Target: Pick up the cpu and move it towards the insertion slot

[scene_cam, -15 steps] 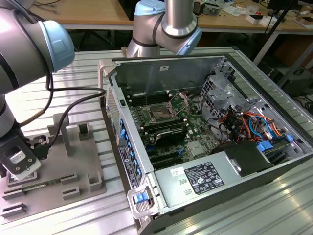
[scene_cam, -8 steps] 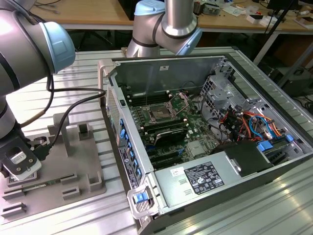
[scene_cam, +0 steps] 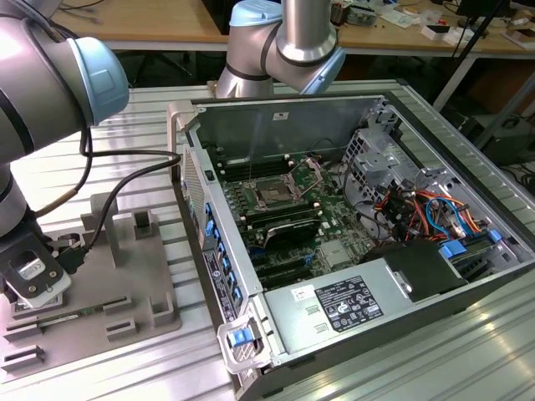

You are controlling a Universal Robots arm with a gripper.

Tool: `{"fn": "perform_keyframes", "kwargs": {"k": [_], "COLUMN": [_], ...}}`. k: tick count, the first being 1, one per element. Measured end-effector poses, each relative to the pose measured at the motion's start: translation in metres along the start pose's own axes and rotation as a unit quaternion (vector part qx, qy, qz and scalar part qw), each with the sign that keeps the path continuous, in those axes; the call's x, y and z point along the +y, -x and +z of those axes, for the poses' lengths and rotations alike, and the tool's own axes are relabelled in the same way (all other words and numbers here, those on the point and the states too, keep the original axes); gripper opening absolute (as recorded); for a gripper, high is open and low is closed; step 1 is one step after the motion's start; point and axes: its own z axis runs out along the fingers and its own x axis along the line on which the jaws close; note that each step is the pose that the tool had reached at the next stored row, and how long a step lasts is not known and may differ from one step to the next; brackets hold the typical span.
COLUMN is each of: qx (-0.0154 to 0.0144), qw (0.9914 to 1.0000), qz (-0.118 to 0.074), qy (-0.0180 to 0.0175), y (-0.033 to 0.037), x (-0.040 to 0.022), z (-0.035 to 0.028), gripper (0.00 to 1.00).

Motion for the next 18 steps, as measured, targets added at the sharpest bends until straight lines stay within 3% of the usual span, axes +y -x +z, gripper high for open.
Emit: {"fn": "perform_keyframes", "kwargs": {"k": [18], "qx": [-0.0001], "qw": [1.0], "qz": [0.0], "qy": [0.0], "y": [-0.0001], "x": [0.0003], "z": [-0.0069], "gripper": [0.55]}}
